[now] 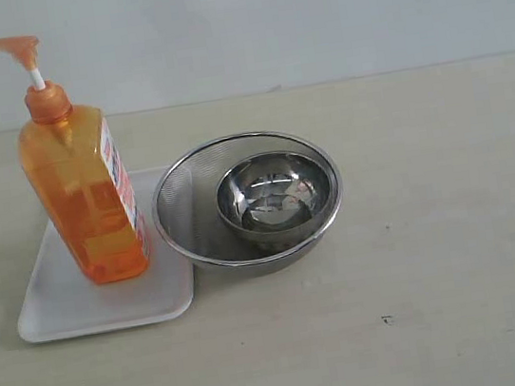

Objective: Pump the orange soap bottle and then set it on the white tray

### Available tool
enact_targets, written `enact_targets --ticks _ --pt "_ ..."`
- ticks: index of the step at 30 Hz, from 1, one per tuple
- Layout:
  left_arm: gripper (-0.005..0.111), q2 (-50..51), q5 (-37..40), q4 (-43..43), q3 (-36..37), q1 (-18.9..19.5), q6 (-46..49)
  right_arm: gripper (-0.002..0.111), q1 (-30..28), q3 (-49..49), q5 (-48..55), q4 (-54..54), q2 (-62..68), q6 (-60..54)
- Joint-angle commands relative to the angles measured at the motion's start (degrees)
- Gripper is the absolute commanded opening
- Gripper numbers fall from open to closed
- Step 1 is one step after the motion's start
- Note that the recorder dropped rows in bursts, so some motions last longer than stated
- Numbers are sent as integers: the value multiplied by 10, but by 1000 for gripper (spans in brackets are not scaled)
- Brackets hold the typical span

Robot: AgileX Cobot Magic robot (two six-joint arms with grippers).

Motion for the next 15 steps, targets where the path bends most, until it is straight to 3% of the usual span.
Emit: enact_targets --ticks 1,15 --pt "5 -2 1 -7 2 1 4 0 -2 3 0 -1 -4 6" --pt "5 -2 1 -7 2 1 4 0 -2 3 1 -14 -4 43"
